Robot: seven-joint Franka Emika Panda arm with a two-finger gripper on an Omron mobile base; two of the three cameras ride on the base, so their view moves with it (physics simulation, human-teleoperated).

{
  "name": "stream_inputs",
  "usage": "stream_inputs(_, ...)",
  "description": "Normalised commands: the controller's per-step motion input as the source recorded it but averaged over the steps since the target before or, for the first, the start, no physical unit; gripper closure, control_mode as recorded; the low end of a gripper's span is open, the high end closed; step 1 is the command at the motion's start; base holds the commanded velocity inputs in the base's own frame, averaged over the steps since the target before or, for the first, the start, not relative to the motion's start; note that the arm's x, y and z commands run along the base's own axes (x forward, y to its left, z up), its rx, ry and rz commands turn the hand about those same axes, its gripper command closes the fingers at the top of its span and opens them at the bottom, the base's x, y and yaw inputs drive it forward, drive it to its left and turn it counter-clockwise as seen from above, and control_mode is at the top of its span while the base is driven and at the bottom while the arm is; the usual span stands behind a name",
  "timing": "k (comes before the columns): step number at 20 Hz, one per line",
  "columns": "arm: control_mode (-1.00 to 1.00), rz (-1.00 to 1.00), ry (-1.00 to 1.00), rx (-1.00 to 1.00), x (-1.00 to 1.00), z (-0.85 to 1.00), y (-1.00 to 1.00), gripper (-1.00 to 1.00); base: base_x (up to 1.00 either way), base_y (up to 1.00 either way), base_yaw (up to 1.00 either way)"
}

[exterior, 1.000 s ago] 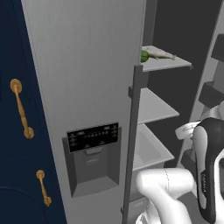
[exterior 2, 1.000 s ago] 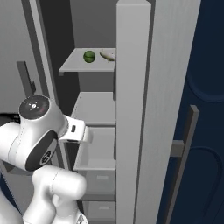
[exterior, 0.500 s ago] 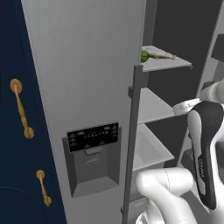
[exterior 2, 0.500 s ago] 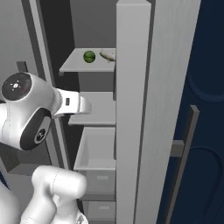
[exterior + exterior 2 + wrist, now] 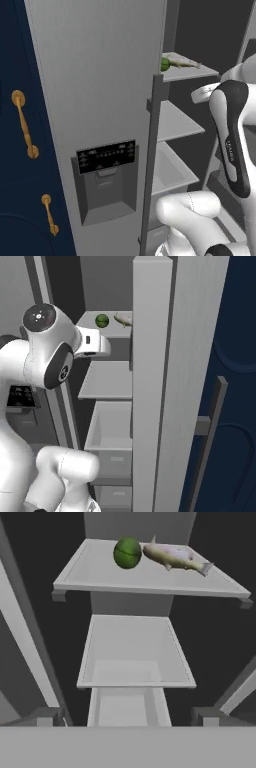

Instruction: Place one avocado and one fish in each tupperware on the nearby counter, to pack two identical lunches.

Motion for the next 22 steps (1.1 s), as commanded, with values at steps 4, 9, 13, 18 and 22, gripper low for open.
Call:
stream_inputs(4,-1.00,0.10,-0.04,0.10,0.64,0.05,0.00,-1.00,0.00,0.00,0.00)
stream_inputs(9,-1.00,0.01,0.00,0.08,0.78,0.13,0.00,-1.00,0.00,0.00,0.00)
stream_inputs(13,-1.00,0.00,-0.03,0.06,0.84,0.13,0.03,-1.00,0.00,0.00,0.00)
stream_inputs(18,-1.00,0.00,-0.06,0.01,0.63,0.07,0.04,-1.00,0.00,0.00,0.00)
stream_inputs(22,-1.00,0.02,-0.02,-0.08,0.33,0.27,0.00,-1.00,0.00,0.00,0.00)
